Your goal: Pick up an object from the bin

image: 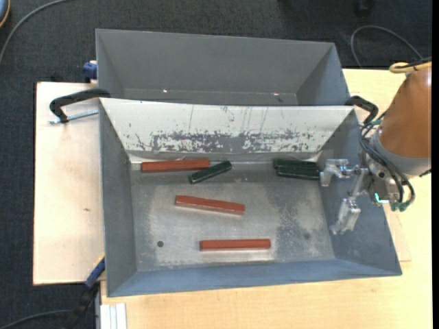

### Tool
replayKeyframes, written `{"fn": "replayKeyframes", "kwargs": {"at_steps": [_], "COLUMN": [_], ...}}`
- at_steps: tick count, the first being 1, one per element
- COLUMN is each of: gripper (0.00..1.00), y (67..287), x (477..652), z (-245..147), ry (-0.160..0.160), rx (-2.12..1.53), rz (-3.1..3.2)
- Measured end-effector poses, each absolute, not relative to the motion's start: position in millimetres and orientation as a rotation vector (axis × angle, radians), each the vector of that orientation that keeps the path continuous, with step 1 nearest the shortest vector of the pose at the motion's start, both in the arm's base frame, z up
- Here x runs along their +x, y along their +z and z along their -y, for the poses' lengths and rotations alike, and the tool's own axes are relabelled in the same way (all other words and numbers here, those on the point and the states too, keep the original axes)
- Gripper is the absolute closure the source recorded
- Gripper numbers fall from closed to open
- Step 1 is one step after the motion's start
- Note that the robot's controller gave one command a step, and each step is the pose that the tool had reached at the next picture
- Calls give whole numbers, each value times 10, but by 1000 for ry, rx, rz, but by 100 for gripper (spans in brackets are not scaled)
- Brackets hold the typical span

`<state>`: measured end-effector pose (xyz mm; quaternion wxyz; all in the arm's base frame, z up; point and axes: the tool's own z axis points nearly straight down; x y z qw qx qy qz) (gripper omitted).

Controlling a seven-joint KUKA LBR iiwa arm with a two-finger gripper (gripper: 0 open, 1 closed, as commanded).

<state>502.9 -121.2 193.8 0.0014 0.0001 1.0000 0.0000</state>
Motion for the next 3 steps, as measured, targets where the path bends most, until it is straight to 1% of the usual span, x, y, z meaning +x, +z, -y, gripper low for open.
{"fn": "replayKeyframes", "kwargs": {"at_steps": [1,2,3], "gripper": [0,0,100], "y": [1492,661,704], "x": [5051,4946,4967], "z": [690,141,175], "ry": [5,6,1], "rx": [323,181,189], "rz": [-3128,-3144,-3136]}}
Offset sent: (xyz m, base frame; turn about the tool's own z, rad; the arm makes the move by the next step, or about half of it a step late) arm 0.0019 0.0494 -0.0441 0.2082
